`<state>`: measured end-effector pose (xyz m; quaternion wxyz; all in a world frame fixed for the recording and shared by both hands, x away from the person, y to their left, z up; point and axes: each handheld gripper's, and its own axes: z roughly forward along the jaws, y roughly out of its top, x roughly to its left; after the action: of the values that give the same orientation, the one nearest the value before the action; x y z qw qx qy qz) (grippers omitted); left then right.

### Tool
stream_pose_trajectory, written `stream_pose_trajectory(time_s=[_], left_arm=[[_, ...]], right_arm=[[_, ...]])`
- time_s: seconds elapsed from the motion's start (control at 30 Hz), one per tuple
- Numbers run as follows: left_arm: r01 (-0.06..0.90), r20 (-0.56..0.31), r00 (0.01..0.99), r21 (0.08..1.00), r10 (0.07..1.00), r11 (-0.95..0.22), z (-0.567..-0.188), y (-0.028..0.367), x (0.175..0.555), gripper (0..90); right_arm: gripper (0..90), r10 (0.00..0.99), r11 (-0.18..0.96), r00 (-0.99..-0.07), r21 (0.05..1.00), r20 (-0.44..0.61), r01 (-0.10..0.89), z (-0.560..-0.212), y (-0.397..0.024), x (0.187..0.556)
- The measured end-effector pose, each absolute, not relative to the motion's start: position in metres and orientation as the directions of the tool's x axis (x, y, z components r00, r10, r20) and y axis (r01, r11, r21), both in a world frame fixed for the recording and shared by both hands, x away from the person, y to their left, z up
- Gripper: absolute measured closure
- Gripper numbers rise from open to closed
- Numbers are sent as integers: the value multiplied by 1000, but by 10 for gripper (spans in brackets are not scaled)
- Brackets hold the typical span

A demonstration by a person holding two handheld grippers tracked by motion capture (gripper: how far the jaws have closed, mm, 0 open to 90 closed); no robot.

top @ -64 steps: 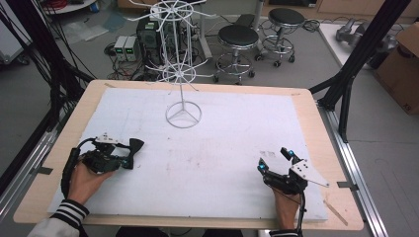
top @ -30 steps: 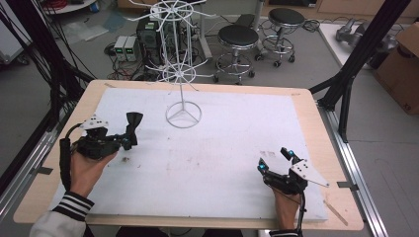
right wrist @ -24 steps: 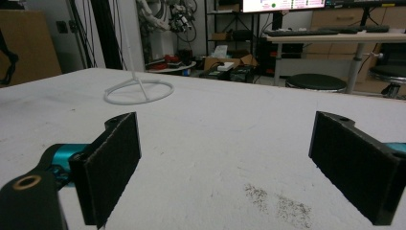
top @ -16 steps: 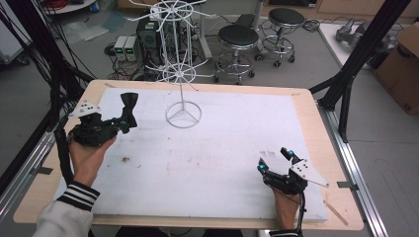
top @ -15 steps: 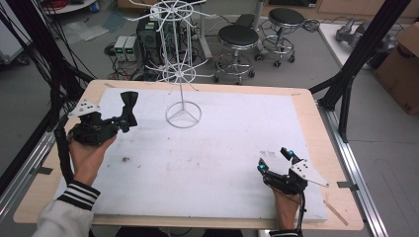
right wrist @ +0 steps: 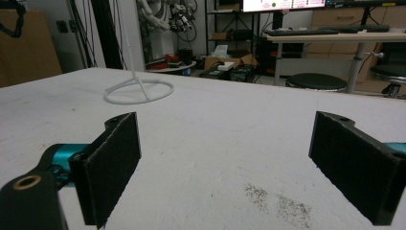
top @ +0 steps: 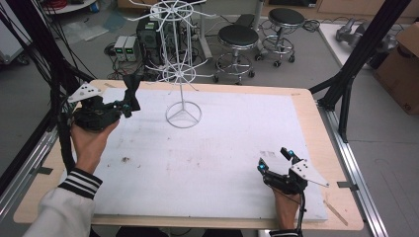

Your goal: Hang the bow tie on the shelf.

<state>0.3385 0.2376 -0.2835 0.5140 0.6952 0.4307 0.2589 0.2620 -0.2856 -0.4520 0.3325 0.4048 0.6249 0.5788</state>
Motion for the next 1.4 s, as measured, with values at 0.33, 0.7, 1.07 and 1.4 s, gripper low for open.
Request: stream_pose_trajectory(time_s=[0.33,0.7,1.07,1.4], left_arm=[[309,-88,505,947,859,-85,-276,226,350,849],[301,-74,510,949,857,-97,-268,214,364,849],[309,-69,515,945,855,-110,-274,203,376,849],[322,-62,520,938,852,-129,-281,195,385,849]], right_arm=[[96,891,2,-451,993,53,121,-452,-286,262],[96,890,0,-452,992,56,123,-452,-286,262],[96,891,3,-451,992,54,126,-452,-285,263],[96,890,2,-451,992,58,130,-452,-285,263]])
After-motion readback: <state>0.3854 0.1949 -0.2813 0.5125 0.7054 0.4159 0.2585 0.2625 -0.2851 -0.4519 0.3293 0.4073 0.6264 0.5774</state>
